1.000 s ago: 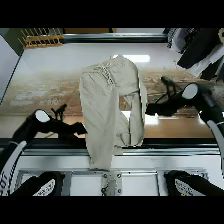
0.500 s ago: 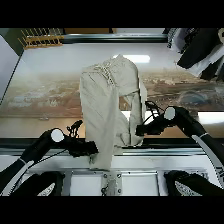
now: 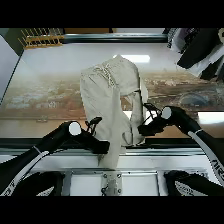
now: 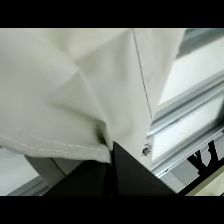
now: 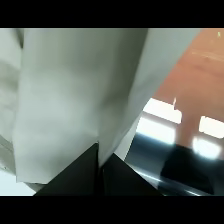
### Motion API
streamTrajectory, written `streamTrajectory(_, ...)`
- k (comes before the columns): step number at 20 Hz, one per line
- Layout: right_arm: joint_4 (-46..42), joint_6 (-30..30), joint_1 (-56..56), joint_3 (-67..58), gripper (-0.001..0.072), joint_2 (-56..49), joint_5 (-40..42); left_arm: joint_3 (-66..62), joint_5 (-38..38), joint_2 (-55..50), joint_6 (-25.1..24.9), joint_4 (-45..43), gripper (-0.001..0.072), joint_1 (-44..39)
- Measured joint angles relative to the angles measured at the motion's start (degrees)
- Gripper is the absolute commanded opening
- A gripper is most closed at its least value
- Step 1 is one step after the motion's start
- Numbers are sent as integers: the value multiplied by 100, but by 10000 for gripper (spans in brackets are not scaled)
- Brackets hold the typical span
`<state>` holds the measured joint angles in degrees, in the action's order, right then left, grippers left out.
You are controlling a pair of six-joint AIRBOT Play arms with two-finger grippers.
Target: Fold the clothes and pants, and hang the long-sleeved shirts on hangers.
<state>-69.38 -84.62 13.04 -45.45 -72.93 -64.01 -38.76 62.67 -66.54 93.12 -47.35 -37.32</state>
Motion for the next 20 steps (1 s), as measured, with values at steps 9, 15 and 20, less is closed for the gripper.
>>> streamTrajectory(9,-1703,-4,-1790,-2583,7,177,-627,-1777,-905,-81,-120,452,672,-1749)
streamTrajectory(15,-1670,-57,-2035,-2914,7,195,-723,-2186,-592,-111,-188,-533,672,70)
streamTrajectory(20,-1408,-72,-2063,-2949,7,188,-739,-2249,-1003,-815,-11,-1464,672,2542)
